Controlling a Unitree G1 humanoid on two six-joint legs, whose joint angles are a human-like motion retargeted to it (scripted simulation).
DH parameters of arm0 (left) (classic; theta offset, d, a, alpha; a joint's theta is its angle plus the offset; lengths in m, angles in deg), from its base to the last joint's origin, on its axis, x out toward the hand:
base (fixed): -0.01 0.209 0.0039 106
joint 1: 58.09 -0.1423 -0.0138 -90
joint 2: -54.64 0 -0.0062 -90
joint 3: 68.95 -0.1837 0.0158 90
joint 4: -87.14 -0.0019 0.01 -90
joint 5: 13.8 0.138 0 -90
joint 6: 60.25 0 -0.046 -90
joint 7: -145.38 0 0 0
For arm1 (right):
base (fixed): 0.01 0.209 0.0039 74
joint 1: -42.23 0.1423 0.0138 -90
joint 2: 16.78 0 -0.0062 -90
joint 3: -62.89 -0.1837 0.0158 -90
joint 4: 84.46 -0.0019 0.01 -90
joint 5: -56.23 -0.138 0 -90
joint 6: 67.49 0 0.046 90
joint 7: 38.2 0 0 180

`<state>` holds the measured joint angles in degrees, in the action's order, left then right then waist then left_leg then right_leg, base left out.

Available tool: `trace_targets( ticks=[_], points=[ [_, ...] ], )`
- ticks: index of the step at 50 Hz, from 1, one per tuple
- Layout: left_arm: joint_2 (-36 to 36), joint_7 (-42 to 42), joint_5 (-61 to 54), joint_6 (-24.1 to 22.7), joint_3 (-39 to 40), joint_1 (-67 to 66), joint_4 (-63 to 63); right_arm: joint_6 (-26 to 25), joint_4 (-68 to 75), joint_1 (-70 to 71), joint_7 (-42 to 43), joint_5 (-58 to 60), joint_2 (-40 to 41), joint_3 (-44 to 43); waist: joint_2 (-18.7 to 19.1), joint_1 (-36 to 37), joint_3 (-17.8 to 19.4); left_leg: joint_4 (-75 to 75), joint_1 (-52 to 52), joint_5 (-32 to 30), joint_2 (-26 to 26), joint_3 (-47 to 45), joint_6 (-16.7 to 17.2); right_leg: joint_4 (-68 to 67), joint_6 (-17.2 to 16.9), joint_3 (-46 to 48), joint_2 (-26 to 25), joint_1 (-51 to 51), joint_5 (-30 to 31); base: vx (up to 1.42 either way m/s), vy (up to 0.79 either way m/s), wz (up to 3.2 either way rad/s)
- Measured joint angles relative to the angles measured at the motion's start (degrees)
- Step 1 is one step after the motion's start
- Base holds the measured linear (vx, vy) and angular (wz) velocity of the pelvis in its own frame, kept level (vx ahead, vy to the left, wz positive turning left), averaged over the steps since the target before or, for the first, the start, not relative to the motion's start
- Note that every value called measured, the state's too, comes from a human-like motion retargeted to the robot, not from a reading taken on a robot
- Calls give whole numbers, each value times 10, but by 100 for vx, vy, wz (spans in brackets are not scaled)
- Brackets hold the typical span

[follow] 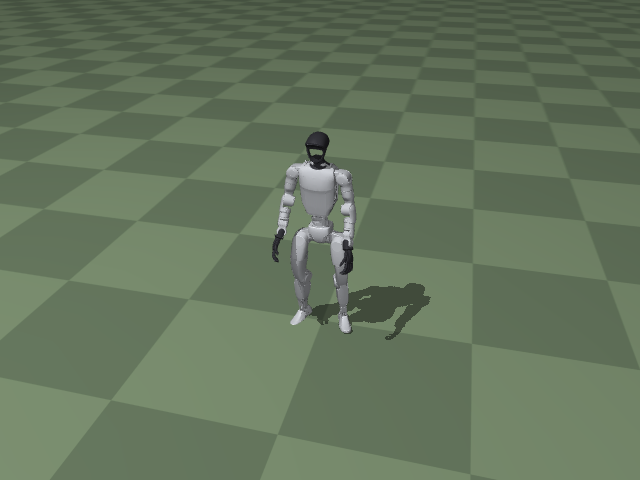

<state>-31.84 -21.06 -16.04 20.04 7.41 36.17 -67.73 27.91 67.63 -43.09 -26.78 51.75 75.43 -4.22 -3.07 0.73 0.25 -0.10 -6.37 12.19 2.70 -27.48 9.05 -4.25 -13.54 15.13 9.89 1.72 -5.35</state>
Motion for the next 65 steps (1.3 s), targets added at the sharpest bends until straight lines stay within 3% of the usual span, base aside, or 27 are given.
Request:
trace_targets(
  ticks=[20, 65],
  points=[
    [22, 2, -24, -10, -18, 27, 15, -6, 38, -16, -9, -16, 11, 4, -3, 39, -4, 2, 7, -2, -5, 4, -5, -4, -4, 0, 5, -9, -2, 0, 0, 0],
    [13, -1, 1, -3, 4, 3, -1, 3, -1, 2, -1, 5, 3, 1, -6, 10, -4, -2, 1, 2, 0, 0, 2, -2, -1, 1, 0, -1, -3, 0, 0, 0]
  ],
)
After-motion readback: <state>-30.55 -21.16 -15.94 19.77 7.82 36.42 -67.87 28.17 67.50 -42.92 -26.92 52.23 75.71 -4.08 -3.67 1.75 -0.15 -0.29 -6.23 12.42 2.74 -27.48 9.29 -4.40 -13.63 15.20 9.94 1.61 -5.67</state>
